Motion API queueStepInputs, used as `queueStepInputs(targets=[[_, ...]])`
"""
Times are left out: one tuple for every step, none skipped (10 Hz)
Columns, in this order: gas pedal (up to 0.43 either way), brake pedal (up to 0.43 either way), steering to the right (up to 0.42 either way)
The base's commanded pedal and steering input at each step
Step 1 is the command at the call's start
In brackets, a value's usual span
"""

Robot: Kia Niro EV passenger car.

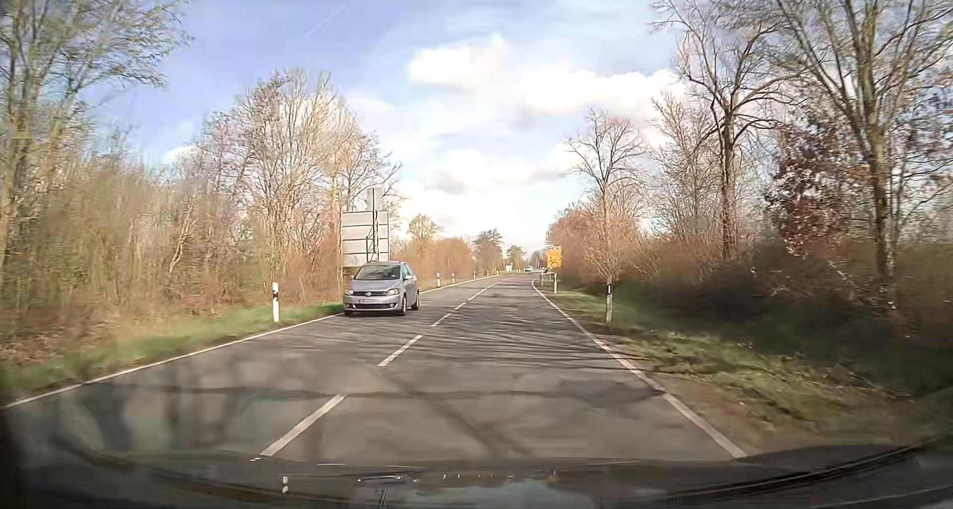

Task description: Follow the waypoints while adhering to traffic rules and regulations

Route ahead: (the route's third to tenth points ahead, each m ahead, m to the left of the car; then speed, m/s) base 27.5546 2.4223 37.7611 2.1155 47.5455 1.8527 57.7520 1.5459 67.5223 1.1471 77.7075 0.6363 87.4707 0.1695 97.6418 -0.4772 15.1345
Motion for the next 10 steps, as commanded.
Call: queueStepInputs(targets=[[0.157, 0.000, -0.001], [0.157, 0.000, 0.000], [0.157, 0.000, 0.000], [0.150, 0.000, 0.000], [0.150, 0.000, 0.000], [0.150, 0.000, 0.000], [0.150, 0.000, 0.000], [0.150, 0.000, 0.000], [0.150, 0.000, 0.000], [0.150, 0.000, 0.000]])
